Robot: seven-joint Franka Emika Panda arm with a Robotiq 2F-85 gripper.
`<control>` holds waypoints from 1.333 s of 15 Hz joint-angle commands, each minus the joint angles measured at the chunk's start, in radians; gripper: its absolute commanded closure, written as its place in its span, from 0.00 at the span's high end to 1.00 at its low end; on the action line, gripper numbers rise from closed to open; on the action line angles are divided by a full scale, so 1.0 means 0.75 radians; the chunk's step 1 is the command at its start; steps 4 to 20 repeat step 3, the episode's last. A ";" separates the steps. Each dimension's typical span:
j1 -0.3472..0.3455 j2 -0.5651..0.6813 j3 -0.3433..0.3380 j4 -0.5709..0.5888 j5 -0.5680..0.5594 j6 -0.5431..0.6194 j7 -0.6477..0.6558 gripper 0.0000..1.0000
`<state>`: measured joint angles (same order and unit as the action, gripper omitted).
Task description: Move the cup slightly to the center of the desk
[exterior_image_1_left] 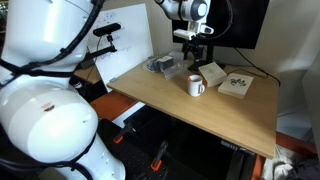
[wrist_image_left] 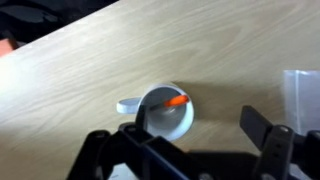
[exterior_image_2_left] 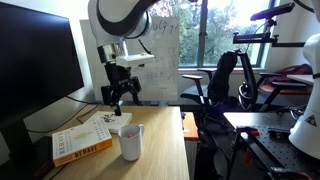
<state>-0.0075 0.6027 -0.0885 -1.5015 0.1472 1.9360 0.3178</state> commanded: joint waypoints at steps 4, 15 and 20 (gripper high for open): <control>-0.005 -0.135 0.016 -0.184 -0.097 -0.001 -0.180 1.00; -0.005 -0.135 0.016 -0.184 -0.097 -0.001 -0.180 1.00; -0.005 -0.135 0.016 -0.184 -0.097 -0.001 -0.180 1.00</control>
